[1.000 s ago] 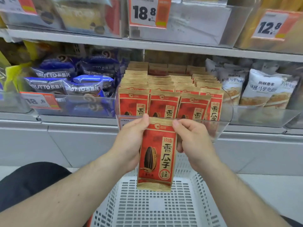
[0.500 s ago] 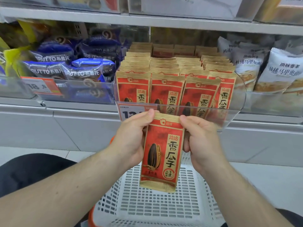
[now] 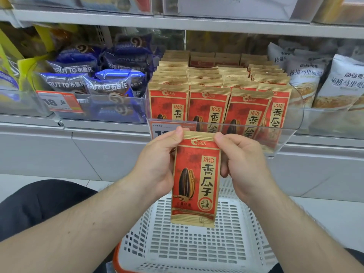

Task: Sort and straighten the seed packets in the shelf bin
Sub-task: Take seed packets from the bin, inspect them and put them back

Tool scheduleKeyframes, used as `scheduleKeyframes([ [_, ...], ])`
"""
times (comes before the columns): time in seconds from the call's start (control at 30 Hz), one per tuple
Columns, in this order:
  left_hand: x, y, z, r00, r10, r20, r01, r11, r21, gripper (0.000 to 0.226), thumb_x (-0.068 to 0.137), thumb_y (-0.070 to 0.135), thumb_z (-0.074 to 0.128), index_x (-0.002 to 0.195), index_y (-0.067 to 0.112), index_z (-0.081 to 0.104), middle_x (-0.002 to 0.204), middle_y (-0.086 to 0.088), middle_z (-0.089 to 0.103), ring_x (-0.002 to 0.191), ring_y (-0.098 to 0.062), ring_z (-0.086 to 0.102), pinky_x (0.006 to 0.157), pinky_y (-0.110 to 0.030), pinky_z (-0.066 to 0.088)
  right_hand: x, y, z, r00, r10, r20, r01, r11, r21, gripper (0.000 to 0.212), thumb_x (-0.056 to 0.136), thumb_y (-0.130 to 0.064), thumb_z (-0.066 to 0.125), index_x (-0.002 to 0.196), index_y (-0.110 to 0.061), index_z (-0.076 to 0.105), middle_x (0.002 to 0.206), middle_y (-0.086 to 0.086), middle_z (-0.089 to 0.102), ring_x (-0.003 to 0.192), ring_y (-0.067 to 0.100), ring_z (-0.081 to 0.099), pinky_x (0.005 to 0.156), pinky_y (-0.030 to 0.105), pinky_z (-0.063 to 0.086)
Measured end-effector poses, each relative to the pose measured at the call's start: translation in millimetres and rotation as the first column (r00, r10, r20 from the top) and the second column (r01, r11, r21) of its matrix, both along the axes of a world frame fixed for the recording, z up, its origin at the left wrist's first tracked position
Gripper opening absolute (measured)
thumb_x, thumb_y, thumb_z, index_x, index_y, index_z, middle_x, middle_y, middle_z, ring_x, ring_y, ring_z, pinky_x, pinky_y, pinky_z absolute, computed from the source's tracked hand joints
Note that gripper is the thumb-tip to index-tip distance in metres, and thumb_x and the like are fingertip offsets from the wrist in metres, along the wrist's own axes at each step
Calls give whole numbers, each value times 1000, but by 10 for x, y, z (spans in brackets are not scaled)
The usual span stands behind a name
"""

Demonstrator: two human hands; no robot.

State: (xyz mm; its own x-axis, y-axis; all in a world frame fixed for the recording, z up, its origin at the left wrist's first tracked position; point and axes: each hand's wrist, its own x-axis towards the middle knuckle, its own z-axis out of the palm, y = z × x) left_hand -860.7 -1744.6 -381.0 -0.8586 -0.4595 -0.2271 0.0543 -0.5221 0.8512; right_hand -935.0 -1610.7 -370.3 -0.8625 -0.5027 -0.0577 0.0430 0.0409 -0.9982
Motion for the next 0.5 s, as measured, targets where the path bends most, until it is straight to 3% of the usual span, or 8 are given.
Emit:
scheduleKeyframes([
  [0.1, -3, -59, 43, 1000, -2, -18, 2, 1000, -8, 40, 100, 30, 51, 74, 19, 80, 87, -11, 77, 76, -23, 74, 71, -39, 61, -28, 19, -4, 993, 90, -73, -83, 993, 84, 37, 98, -24, 57, 73, 1, 66, 56, 4, 61, 42, 14, 46, 43, 21, 37],
  [0.2, 7, -73, 61, 1000, -12, 2, 12, 999, -48, 36, 93, 34, 56, 109, 7, 73, 106, -18, 75, 97, -32, 73, 85, -44, 61, -54, 13, -23, 990, 69, -124, -55, 993, 109, 37, 98, -18, 58, 71, 7, 64, 51, 2, 58, 41, 10, 47, 44, 21, 39],
  [0.27, 23, -33, 28, 998, -60, 35, 63, 995, -78, 38, 93, 32, 56, 116, 6, 71, 110, -17, 74, 104, -34, 71, 92, -46, 57, -73, 14, -29, 993, 8, -119, 1, 998, 69, 36, 98, -14, 58, 69, 7, 62, 46, 0, 55, 39, 7, 45, 43, 19, 38],
  [0.37, 40, 30, 5, 994, -102, 50, 106, 991, -87, 29, 100, 23, 51, 115, 8, 71, 108, -16, 75, 97, -33, 73, 87, -44, 59, -102, 34, -25, 992, -40, -119, 44, 999, 31, 36, 98, -14, 57, 64, -2, 62, 46, 2, 53, 40, 11, 43, 44, 22, 39],
  [0.5, 21, 35, 29, 995, -98, 10, 98, 994, -40, 27, 102, 19, 49, 112, 6, 71, 104, -18, 75, 85, -28, 75, 68, -38, 62, -120, 82, -20, 997, 8, -72, -5, 999, 35, 33, 98, -18, 57, 69, -4, 65, 52, 6, 58, 44, 14, 47, 46, 25, 41],
])
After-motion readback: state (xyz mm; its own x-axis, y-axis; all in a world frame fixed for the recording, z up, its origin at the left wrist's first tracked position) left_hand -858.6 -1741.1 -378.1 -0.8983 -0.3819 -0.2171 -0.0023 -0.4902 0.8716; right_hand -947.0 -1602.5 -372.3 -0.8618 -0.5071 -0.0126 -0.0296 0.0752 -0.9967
